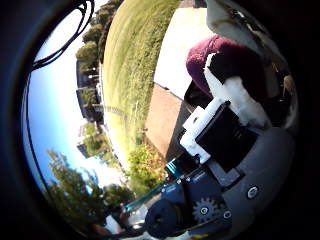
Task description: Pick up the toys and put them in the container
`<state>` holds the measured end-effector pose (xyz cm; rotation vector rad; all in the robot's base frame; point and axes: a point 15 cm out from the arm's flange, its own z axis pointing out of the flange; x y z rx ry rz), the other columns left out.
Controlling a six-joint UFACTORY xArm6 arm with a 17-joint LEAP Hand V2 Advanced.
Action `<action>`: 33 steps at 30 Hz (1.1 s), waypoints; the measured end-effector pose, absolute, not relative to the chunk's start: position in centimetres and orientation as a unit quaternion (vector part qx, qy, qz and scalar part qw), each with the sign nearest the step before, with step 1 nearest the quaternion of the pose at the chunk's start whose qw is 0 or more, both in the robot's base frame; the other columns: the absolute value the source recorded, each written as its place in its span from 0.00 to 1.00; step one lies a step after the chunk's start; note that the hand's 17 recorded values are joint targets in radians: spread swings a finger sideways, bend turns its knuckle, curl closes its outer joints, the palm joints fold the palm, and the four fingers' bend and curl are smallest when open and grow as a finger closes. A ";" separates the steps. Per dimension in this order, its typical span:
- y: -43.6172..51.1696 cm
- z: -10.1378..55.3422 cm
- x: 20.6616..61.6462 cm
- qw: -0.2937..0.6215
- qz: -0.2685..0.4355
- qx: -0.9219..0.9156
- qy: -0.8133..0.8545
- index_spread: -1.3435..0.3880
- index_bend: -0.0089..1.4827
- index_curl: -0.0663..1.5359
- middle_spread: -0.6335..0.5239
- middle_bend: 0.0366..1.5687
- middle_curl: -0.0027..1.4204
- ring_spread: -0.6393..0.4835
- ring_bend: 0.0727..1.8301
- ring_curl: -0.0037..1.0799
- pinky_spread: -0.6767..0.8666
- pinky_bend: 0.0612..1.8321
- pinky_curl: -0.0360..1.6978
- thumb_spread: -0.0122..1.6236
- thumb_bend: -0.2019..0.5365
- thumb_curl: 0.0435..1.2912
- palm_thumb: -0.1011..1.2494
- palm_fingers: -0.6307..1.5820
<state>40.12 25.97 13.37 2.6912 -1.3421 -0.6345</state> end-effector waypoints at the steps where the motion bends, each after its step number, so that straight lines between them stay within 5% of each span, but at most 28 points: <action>1: 25.5 13.1 40.2 0.038 -0.208 0.874 -0.437 0.29 0.19 0.87 0.48 0.55 0.54 0.64 0.72 0.64 0.60 0.75 0.47 0.69 0.23 0.52 0.69 0.28; 5: 23.5 12.8 40.6 0.057 -0.200 0.876 -0.436 0.34 0.10 0.74 0.53 0.33 0.40 0.74 0.51 0.45 0.66 0.63 0.37 0.68 0.23 0.49 0.68 0.18; 10: 19.0 14.0 39.8 0.106 -0.206 0.870 -0.435 0.41 0.06 0.58 0.58 0.20 0.32 0.80 0.37 0.34 0.70 0.50 0.30 0.67 0.23 0.45 0.66 0.20; 24: -9.1 21.5 42.6 0.169 -0.110 0.806 -0.557 0.61 0.10 0.34 0.58 0.16 0.28 0.78 0.27 0.28 0.72 0.34 0.21 0.67 0.22 0.36 0.61 0.30; 33: -23.3 12.9 40.9 0.215 -0.120 0.755 -0.608 0.67 0.09 0.27 0.60 0.13 0.27 0.78 0.23 0.28 0.71 0.33 0.19 0.67 0.23 0.31 0.59 0.28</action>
